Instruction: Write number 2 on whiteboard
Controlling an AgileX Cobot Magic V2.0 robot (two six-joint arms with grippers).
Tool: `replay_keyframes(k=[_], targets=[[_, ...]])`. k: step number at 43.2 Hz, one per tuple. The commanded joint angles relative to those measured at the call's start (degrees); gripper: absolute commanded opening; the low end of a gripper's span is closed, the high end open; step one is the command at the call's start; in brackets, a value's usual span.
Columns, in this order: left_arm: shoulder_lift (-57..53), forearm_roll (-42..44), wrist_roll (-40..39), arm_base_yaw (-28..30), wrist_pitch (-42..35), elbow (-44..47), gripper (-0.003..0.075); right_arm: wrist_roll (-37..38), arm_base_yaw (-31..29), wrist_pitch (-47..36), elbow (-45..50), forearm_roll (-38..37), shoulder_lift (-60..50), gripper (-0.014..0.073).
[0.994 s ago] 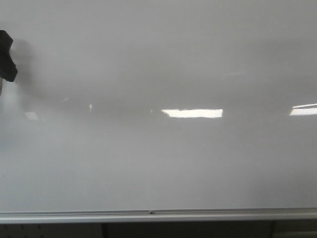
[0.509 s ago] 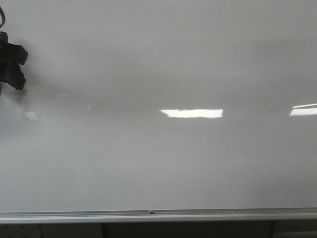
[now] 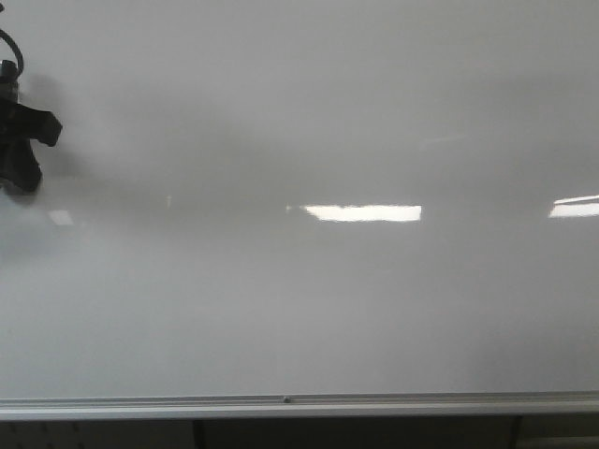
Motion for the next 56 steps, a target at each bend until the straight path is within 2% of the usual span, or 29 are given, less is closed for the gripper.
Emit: replay_keyframes(k=[1,8,15,19,23,31,34,38,42,49,56], targets=[[-0.5,-0.5,-0.4,-0.1,-5.2,-1.8,0.0196,-0.8,0.2,-3.9,-1.9,0.1,-0.1,0.0572],[-0.5,-0.5,-0.4,-0.1,-5.3,-1.8,0.0083,-0.8,0.2,-3.8,-1.9,0.1,-0.1,0.0572],[-1.9,0.6,-0.2,-0.1,-1.7,-1.8,0.0019,-0.8,0.2,-3.8,-1.9,0.1,-0.1,0.0572],[-4.3,1.1,1.2,-0.1,4.7,-2.4,-0.0008,-0.8,0.2,-3.6,-1.9,0.1,-0.1,0.0572],[-6.8,1.5,7.5,-0.5,14.1,-3.8,-0.0013,-0.8,0.2,-2.4,-2.3,0.5,-0.1,0.0572],[-11.4,1.3,18.5,-3.8,31.1,-8.1,-0.0013,-2.0,0.2,6.1,-7.0,1.4,1.2,0.0572],[-12.9,-0.6,24.7,-6.1,38.4,-10.2,-0.0013,-6.2,0.2,11.3,-10.3,2.8,2.8,0.0572],[-13.6,-5.0,30.4,-9.1,43.6,-12.5,-0.0013,-14.2,0.2,17.4,-14.3,6.7,4.9,0.0572],[-13.8,-10.1,35.2,-12.5,48.3,-15.1,-0.0013,-23.5,0.2,24.2,-18.3,15.5,7.5,0.0572],[-13.8,-12.1,39.0,-19.3,52.3,-19.1,-0.0013,-41.2,0.2,33.0,-23.6,30.7,12.4,0.0572],[-13.8,-12.0,40.8,-26.3,52.6,-21.6,-0.0013,-57.5,1.3,37.2,-27.0,40.5,16.6,0.0572]])
